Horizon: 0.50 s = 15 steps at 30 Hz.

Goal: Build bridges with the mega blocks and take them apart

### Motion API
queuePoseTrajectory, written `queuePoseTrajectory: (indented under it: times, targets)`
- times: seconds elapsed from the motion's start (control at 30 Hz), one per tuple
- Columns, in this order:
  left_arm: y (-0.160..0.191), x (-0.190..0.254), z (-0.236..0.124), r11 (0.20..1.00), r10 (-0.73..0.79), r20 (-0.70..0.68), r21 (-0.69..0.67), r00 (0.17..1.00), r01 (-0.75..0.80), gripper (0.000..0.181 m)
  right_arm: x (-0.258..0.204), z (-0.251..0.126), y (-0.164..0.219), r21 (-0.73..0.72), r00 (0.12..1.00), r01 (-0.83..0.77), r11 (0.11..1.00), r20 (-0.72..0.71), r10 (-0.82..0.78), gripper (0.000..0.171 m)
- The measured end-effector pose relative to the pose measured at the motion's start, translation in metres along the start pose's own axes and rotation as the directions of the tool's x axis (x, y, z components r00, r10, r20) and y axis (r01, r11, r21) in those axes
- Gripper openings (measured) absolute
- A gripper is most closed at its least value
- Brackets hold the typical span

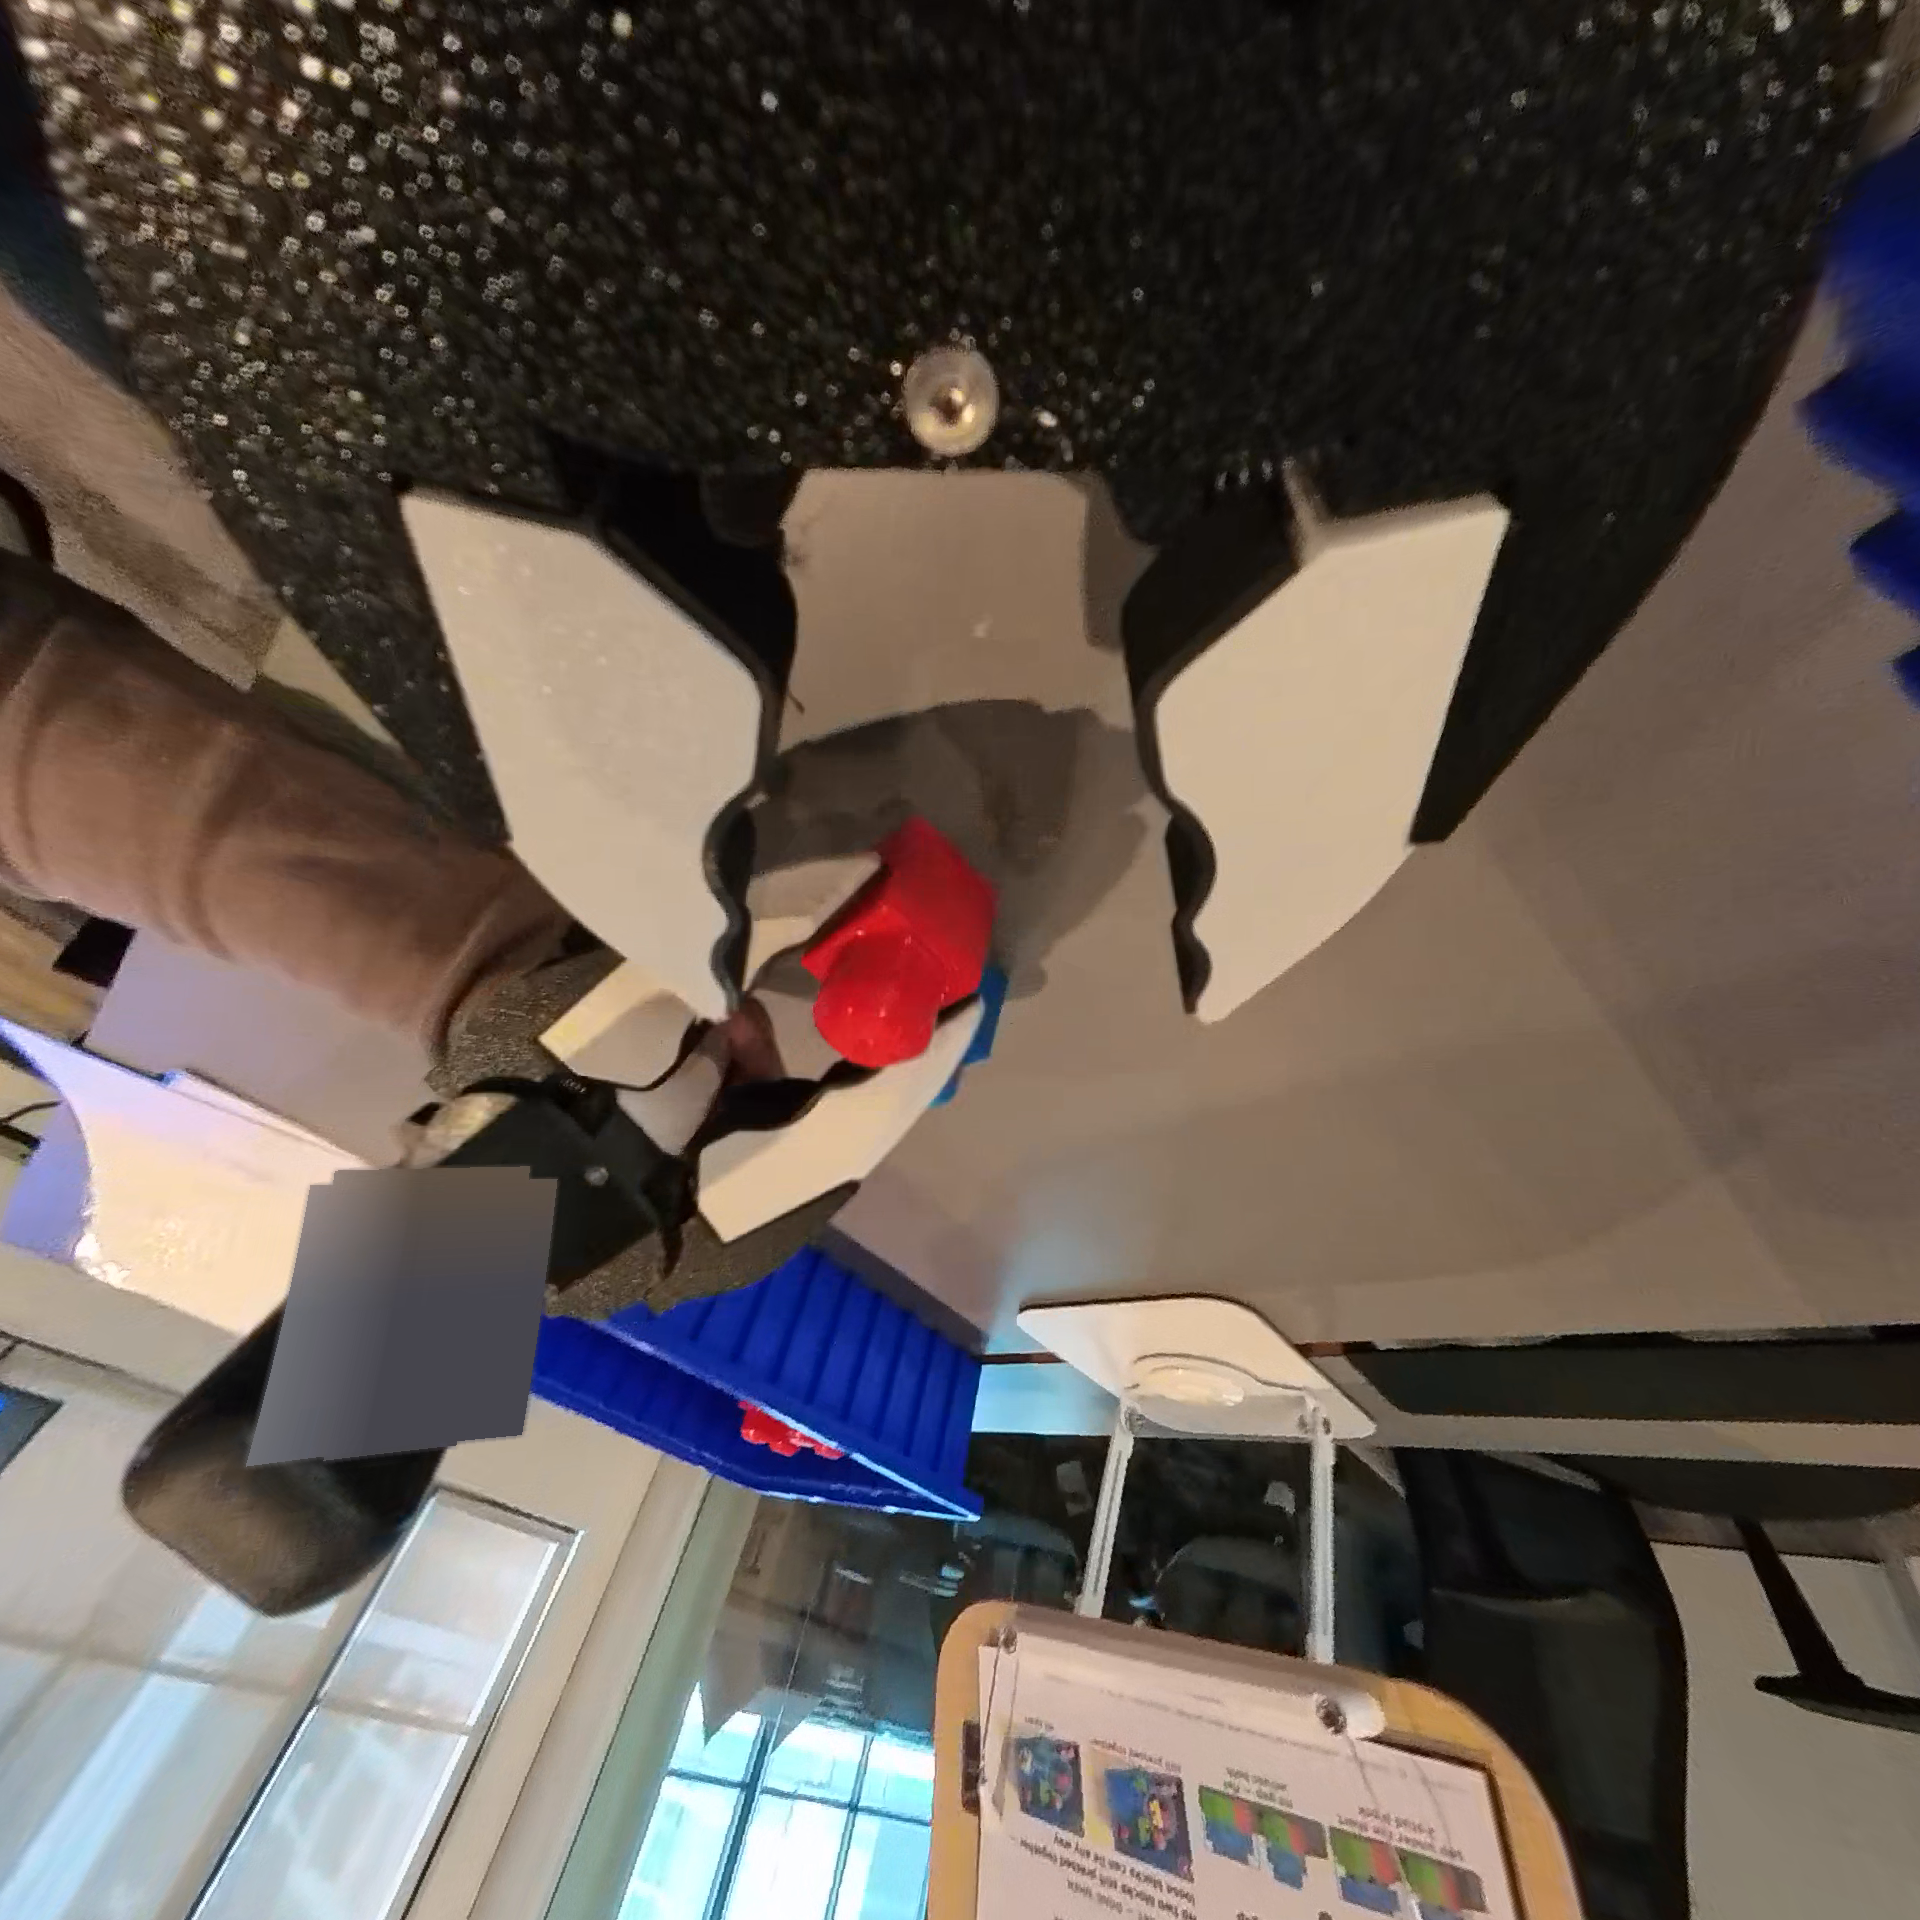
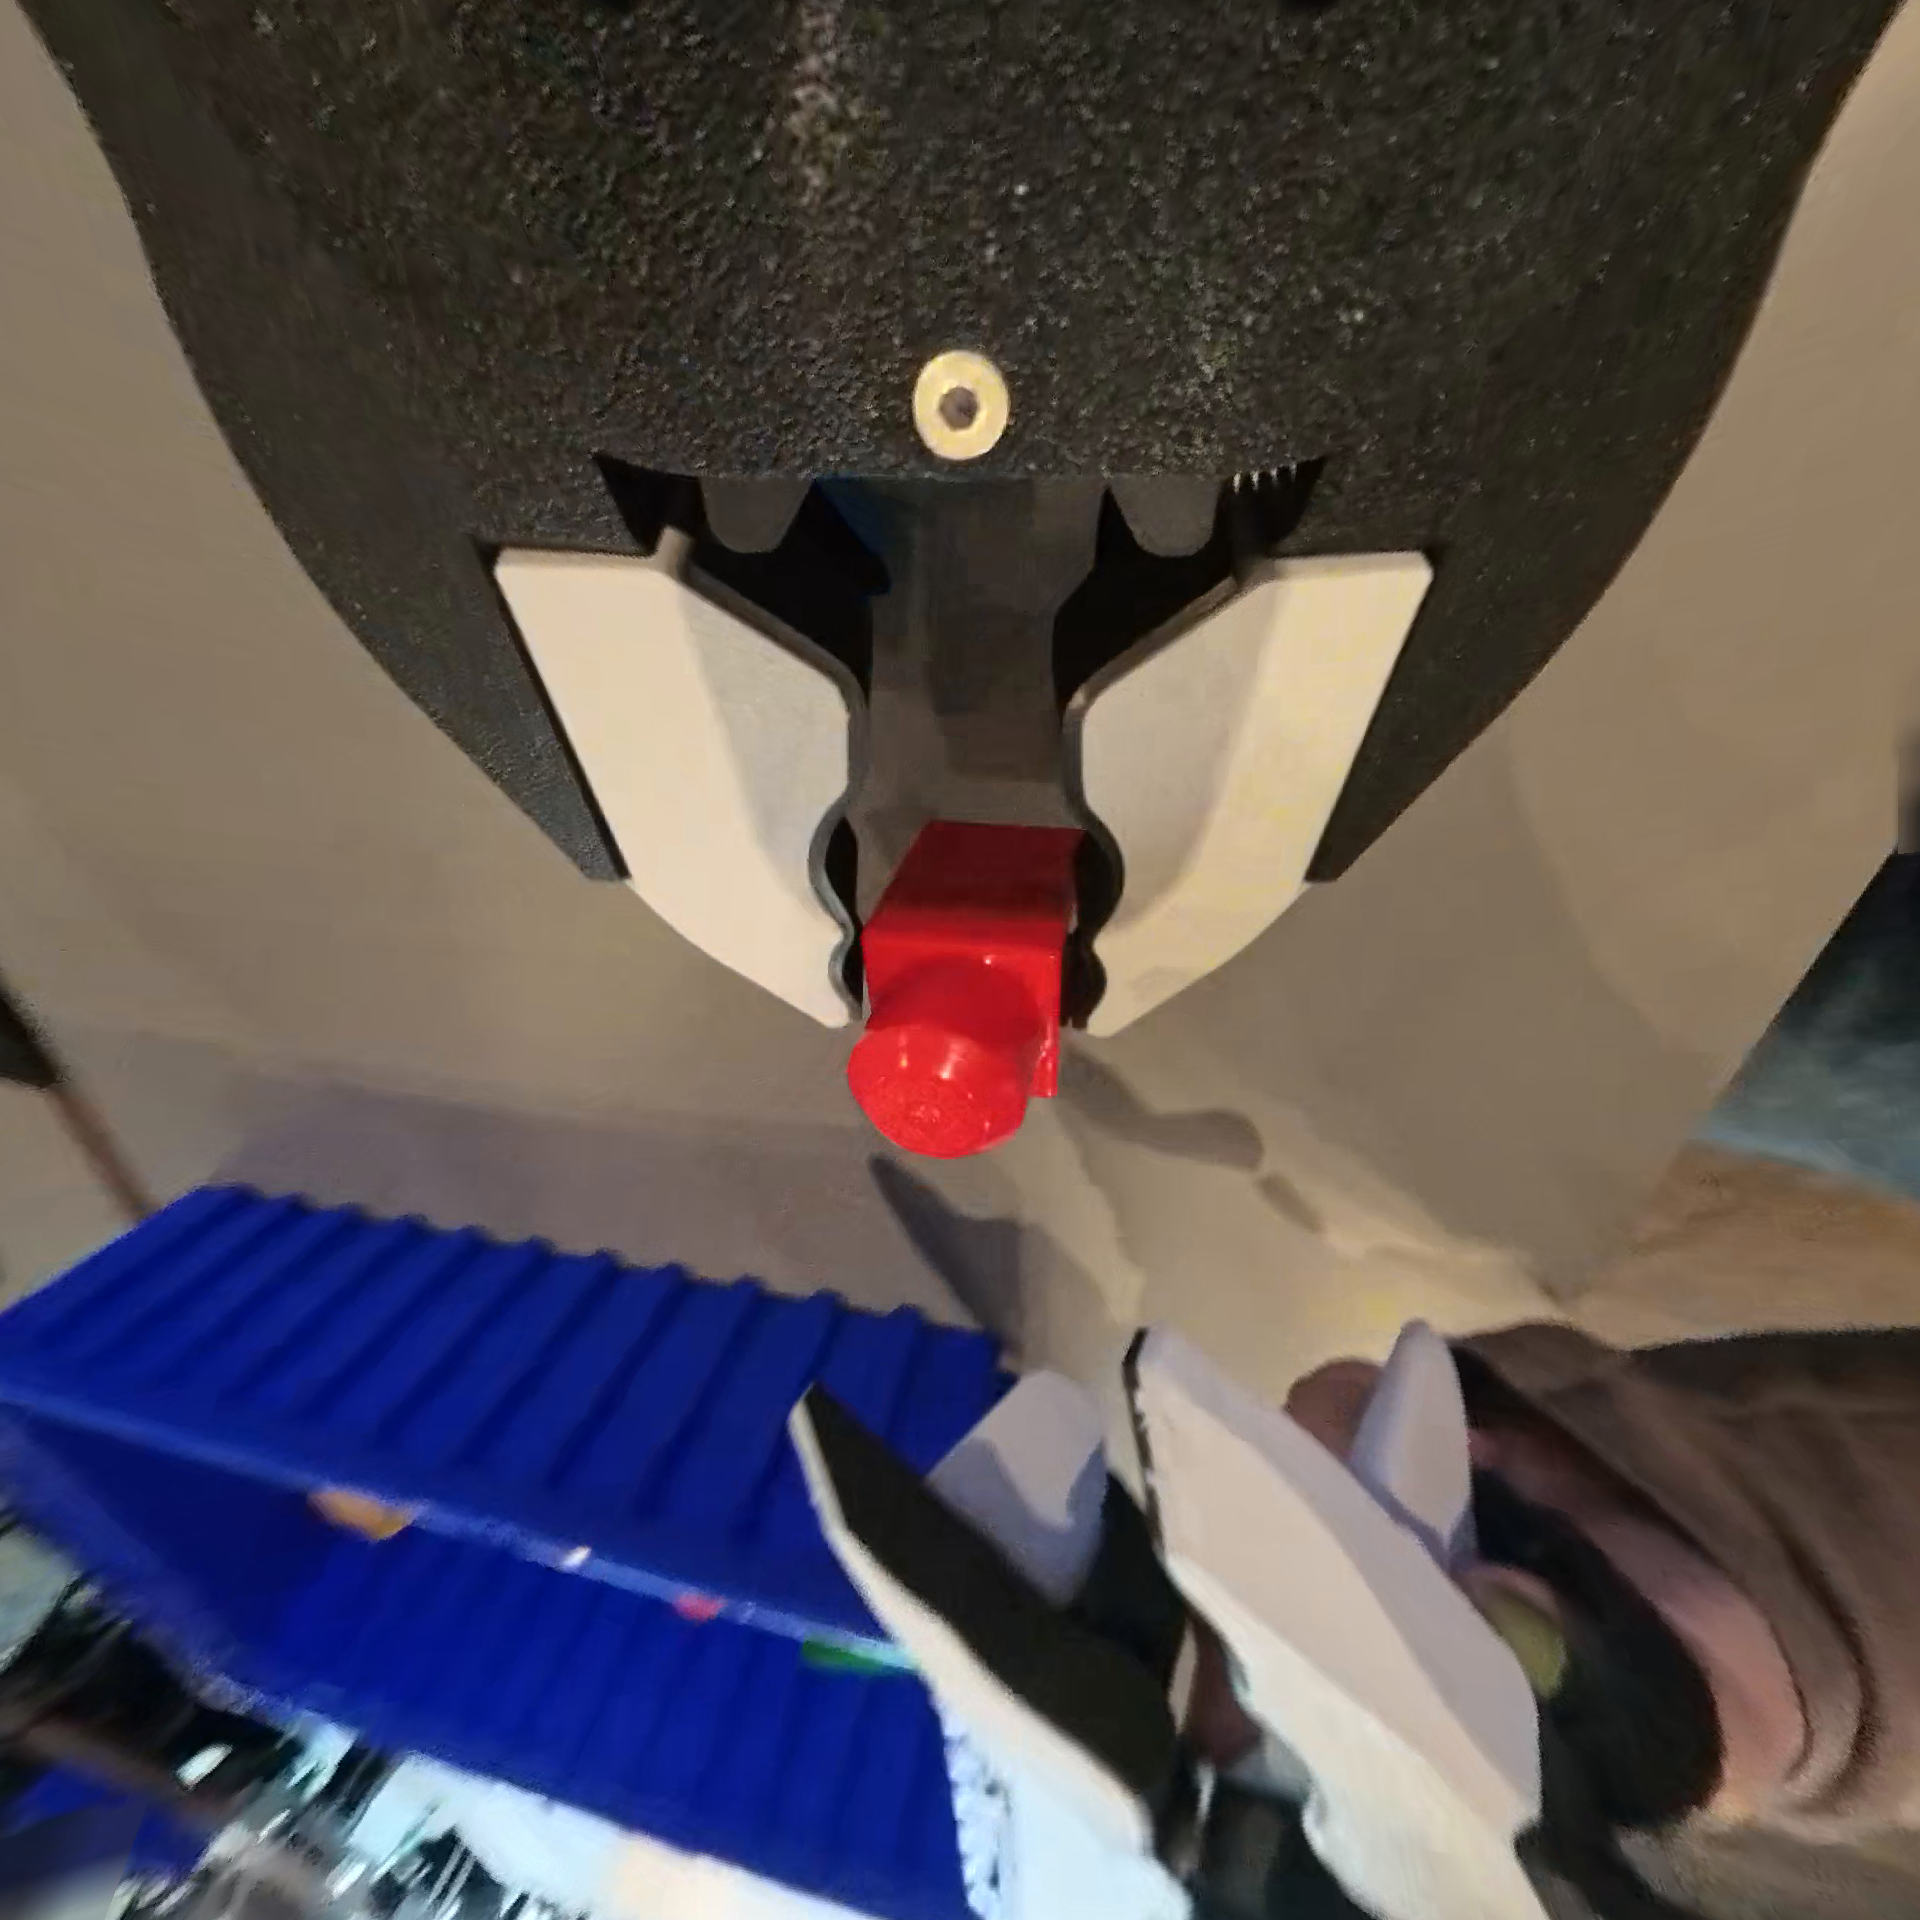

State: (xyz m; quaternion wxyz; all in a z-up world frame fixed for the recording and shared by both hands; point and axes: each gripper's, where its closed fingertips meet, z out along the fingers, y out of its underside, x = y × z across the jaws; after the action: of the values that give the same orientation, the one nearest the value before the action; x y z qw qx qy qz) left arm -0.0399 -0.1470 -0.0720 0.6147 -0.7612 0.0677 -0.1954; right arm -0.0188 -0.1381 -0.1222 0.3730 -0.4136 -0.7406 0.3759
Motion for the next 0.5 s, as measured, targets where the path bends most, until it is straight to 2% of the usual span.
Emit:
queuePoseTrajectory:
  times: [0.17,0.33,0.4,0.5]
  targets:
    - [0.014,-0.003,-0.012,0.996,0.064,0.021,-0.071,0.998,-0.062,0.076,-0.018,0.024,0.024,-0.141,0.997,0.031,0.990,0.080,-0.019,0.038]
    - [0.026,0.003,-0.011,0.978,0.144,-0.010,-0.149,0.990,-0.144,0.077,-0.025,0.019,0.017,-0.089,0.990,0.027,0.996,0.139,-0.015,0.041]
    - [0.032,0.008,-0.008,0.962,0.191,-0.047,-0.188,0.980,-0.197,0.077,-0.016,0.007,0.003,-0.023,0.995,0.068,0.997,0.078,-0.066,0.057]
    - [0.044,0.009,-0.003,0.914,0.292,-0.088,-0.267,0.952,-0.305,0.077,0.010,-0.024,-0.018,0.084,0.986,0.137,0.987,-0.101,-0.129,0.071]
